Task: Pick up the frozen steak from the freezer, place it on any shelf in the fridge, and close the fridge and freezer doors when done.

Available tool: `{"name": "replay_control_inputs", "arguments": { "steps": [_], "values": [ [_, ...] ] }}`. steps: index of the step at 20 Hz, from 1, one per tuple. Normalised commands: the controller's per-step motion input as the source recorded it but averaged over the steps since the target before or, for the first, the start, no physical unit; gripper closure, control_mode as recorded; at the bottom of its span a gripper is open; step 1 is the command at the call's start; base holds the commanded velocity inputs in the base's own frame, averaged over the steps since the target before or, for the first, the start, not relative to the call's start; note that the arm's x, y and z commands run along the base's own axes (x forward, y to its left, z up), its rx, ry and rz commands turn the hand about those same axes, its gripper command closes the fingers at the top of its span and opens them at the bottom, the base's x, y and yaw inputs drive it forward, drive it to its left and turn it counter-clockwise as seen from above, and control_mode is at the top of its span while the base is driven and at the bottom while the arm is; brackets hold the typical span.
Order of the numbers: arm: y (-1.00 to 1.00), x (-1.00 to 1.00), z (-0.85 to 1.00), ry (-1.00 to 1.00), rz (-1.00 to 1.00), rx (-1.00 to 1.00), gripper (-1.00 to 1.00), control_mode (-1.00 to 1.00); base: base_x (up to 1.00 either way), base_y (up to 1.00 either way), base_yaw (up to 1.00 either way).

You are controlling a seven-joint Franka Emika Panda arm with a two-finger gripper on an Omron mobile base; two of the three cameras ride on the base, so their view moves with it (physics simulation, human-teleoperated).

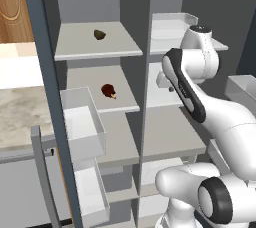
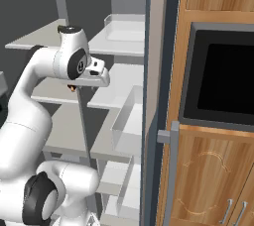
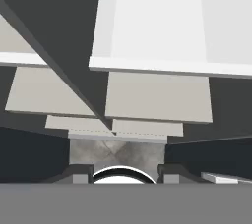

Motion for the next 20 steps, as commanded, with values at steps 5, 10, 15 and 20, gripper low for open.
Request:
{"name": "replay_control_inputs", "arguments": {
  "steps": [5,10,15,20],
  "values": [
    [-0.02,-0.22,0.00,0.00,-0.02,0.00,-1.00,-1.00,0.00,0.00,0.00],
    [-0.04,-0.53,0.00,-0.01,0.00,0.00,-1.00,-1.00,0.00,0.00,0.00],
    [0.00,-0.49,-0.11,-0.07,-0.01,0.00,-1.00,-1.00,0.00,0.00,0.00],
    [-0.01,-0.36,-0.43,-0.07,0.00,0.00,-1.00,-1.00,0.00,0.00,0.00]
  ]
}}
